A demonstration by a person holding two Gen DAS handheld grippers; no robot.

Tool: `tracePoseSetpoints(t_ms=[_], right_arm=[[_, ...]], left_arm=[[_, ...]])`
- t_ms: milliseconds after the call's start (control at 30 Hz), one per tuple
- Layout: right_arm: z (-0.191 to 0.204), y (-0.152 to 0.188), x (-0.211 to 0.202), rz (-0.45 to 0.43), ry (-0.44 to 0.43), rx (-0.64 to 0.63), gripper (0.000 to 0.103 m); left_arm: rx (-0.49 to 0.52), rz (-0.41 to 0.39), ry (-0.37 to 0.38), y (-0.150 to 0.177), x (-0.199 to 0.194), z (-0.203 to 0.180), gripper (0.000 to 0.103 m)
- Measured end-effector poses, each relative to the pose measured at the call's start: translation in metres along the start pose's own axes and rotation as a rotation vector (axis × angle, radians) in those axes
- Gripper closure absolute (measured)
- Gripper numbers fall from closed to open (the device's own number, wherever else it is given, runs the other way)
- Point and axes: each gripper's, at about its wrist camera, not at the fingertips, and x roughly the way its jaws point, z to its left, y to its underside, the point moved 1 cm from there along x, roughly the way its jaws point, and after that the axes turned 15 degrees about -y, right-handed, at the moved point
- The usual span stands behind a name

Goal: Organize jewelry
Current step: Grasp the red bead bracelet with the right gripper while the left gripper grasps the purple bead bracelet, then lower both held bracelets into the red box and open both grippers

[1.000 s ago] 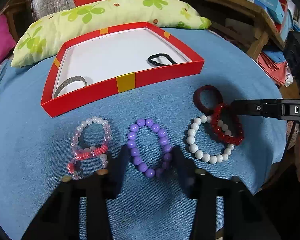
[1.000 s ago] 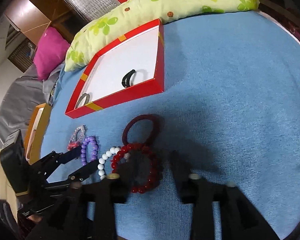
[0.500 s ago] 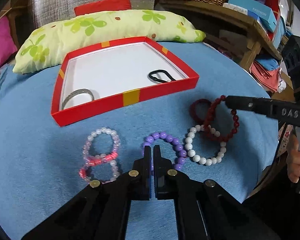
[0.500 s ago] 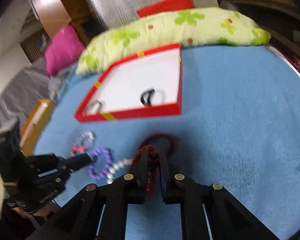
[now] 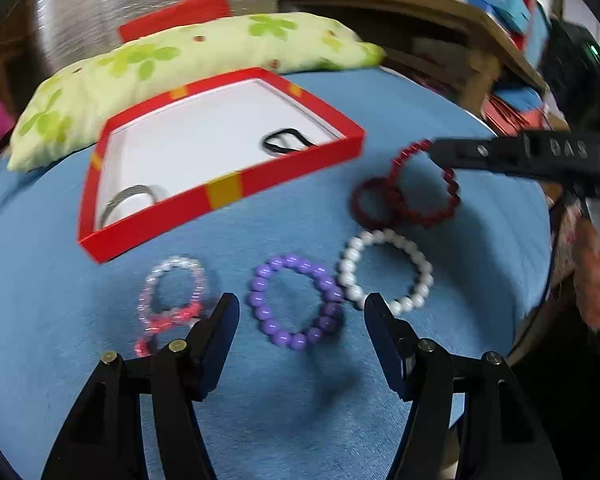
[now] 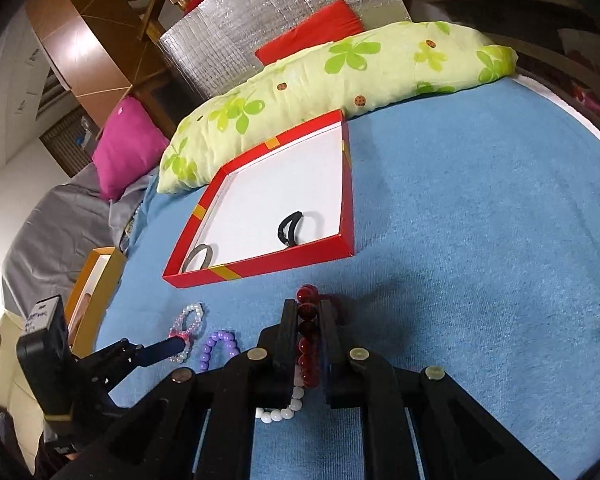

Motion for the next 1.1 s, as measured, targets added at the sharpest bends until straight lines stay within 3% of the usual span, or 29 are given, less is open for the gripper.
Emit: tracePoseSetpoints(t_ms=[133, 167, 200, 300, 600, 800, 933, 1100], right_arm=[[-0.005, 0.001, 0.000, 0.000, -0.003, 0.017, 0.092], [-0.006, 0.001, 0.000, 0.001, -0.006, 0.023, 0.092], [-0.007, 0.001, 0.000, 0.001, -0.006, 0.025, 0.092], [-0.007, 0.001, -0.001, -0.006, -0.012, 0.025, 0.092], [0.010, -0.008, -0.009, -0.079, -0.084, 0.003, 0.092], [0.030, -0.020, -0.009, -0.110, -0.143, -0.017, 0.092], [0.044, -0.035, -0.002, -0.132, -0.168, -0.043, 0.092], [0.050, -0.058, 0.026, -0.126, -0.189, -0.020, 0.092]], left_arm=[[0.003, 0.072, -0.004, 0.002, 0.022, -0.001, 0.045], [-0.002, 0.056, 0.000, 0.001, 0.021, 0.001, 0.052], [-0.004, 0.050, 0.006, -0.001, 0.021, 0.002, 0.068], [-0.038, 0.057, 0.025, -0.003, 0.024, 0.009, 0.084], [-0.073, 0.019, 0.036, -0.012, 0.011, 0.013, 0.084], [-0.107, -0.052, 0.079, -0.023, -0.013, 0.023, 0.084], [-0.145, -0.109, 0.069, -0.043, -0.023, 0.038, 0.084], [-0.219, -0.103, 0.033, -0.074, 0.003, 0.060, 0.084]])
